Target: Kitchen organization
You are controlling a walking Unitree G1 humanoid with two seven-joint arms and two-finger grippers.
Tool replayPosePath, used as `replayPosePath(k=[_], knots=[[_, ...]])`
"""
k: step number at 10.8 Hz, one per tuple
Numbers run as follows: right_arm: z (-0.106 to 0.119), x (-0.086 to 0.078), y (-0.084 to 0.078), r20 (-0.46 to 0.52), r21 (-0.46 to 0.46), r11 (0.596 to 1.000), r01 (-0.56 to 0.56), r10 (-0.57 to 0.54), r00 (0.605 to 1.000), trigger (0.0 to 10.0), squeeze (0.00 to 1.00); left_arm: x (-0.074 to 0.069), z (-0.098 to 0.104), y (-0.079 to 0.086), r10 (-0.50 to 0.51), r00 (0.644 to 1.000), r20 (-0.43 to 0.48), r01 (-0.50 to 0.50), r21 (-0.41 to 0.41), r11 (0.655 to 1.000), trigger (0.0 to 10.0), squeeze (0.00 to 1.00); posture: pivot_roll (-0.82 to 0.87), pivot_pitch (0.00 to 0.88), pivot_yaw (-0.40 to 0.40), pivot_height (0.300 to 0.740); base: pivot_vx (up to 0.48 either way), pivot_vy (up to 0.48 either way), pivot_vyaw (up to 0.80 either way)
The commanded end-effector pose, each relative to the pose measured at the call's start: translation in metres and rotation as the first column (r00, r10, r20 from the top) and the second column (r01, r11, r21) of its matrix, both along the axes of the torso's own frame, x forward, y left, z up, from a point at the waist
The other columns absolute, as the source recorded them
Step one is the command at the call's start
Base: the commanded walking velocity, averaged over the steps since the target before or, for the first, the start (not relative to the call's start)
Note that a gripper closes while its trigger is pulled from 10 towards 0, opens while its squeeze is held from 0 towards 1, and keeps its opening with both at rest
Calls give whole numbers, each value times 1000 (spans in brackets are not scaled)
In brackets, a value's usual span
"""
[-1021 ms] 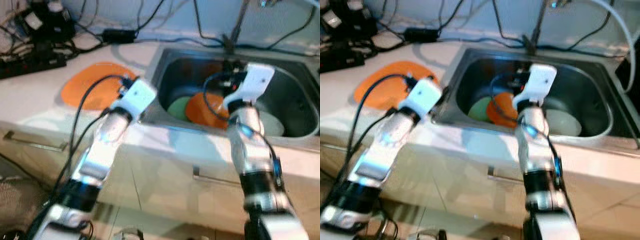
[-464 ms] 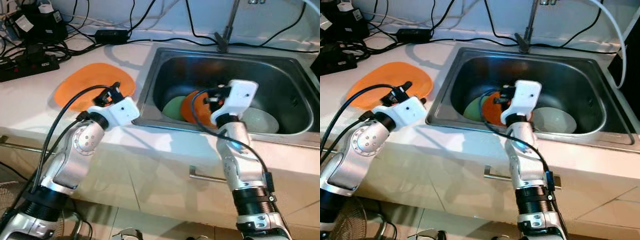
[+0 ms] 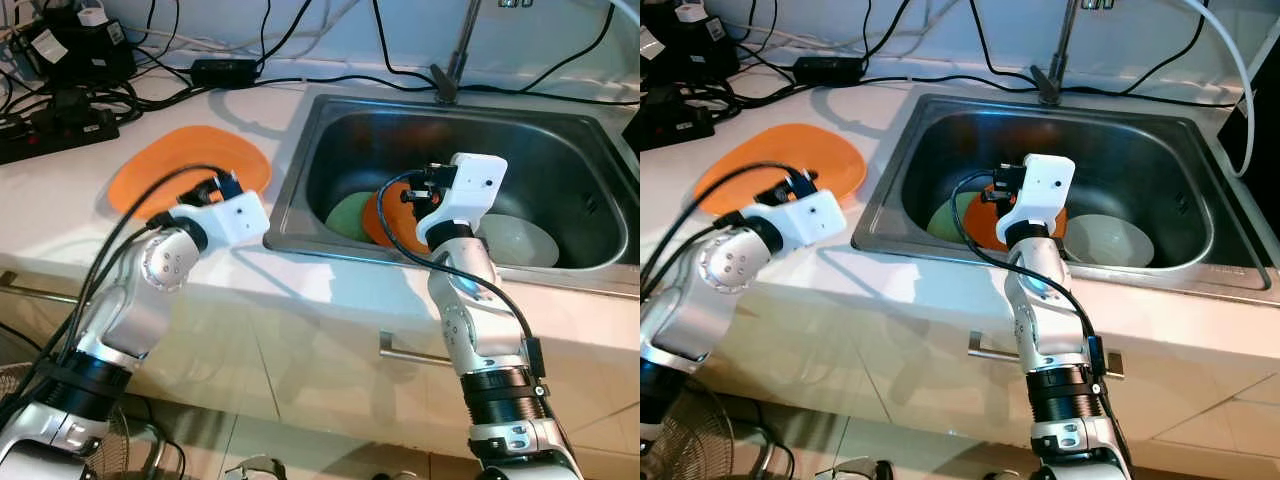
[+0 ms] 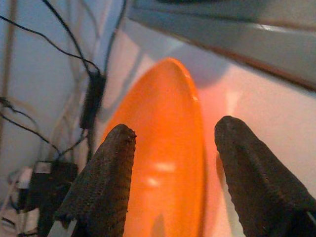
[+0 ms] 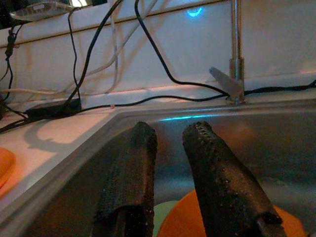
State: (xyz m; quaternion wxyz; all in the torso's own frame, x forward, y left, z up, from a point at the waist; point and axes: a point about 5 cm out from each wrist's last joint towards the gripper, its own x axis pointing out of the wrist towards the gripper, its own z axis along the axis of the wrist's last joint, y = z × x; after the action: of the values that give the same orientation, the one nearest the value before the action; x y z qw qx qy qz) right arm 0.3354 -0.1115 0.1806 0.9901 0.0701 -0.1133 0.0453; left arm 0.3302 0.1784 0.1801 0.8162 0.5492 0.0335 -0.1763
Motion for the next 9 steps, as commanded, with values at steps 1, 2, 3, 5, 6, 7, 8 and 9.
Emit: replayPosePath(k=[1, 2, 3, 5, 6, 7, 8, 9], knots=[[1, -1, 0, -7, 3, 1000, 5, -5, 1000, 10000, 0, 2, 1, 0, -7, 1000, -6, 7, 32, 999, 10000, 0, 71, 66, 39, 740, 0, 0, 0], [0, -1, 1, -11, 5, 1000, 4, -4, 1000, 10000, 0, 4, -1, -1, -13, 1000, -17, 14, 53, 998, 10000, 0, 71, 66, 40, 740, 0, 0, 0], [0, -2, 1, -14, 9, 1000, 5, -5, 1000, 10000, 0, 5, -5, 1, -4, 1000, -25, 6, 92, 996, 10000, 0, 69, 65, 42, 740, 0, 0, 0], [0, -2, 0, -21, 12, 1000, 12, -11, 1000, 10000, 0, 10, -15, 6, 39, 999, -31, -34, 163, 986, 10000, 0, 65, 64, 44, 740, 0, 0, 0], [-1, -2, 0, -24, 11, 1000, 12, -12, 1000, 10000, 0, 12, -17, 7, 50, 998, -34, -43, 185, 982, 10000, 0, 61, 63, 46, 740, 0, 0, 0], [-1, -2, 0, -25, 11, 1000, 16, -15, 1000, 10000, 0, 16, -19, 11, 76, 997, -33, -66, 232, 970, 10000, 0, 54, 64, 50, 740, 0, 0, 0], [-2, -3, -2, -32, 17, 1000, 23, -22, 999, 10000, 0, 20, -22, 15, 99, 995, -34, -86, 271, 959, 10000, 0, 51, 64, 52, 740, 0, 0, 0], [-3, -3, -2, -36, 17, 1000, 26, -26, 999, 10000, 0, 25, -22, 19, 122, 992, -25, -110, 288, 951, 10000, 0, 50, 63, 55, 740, 0, 0, 0]])
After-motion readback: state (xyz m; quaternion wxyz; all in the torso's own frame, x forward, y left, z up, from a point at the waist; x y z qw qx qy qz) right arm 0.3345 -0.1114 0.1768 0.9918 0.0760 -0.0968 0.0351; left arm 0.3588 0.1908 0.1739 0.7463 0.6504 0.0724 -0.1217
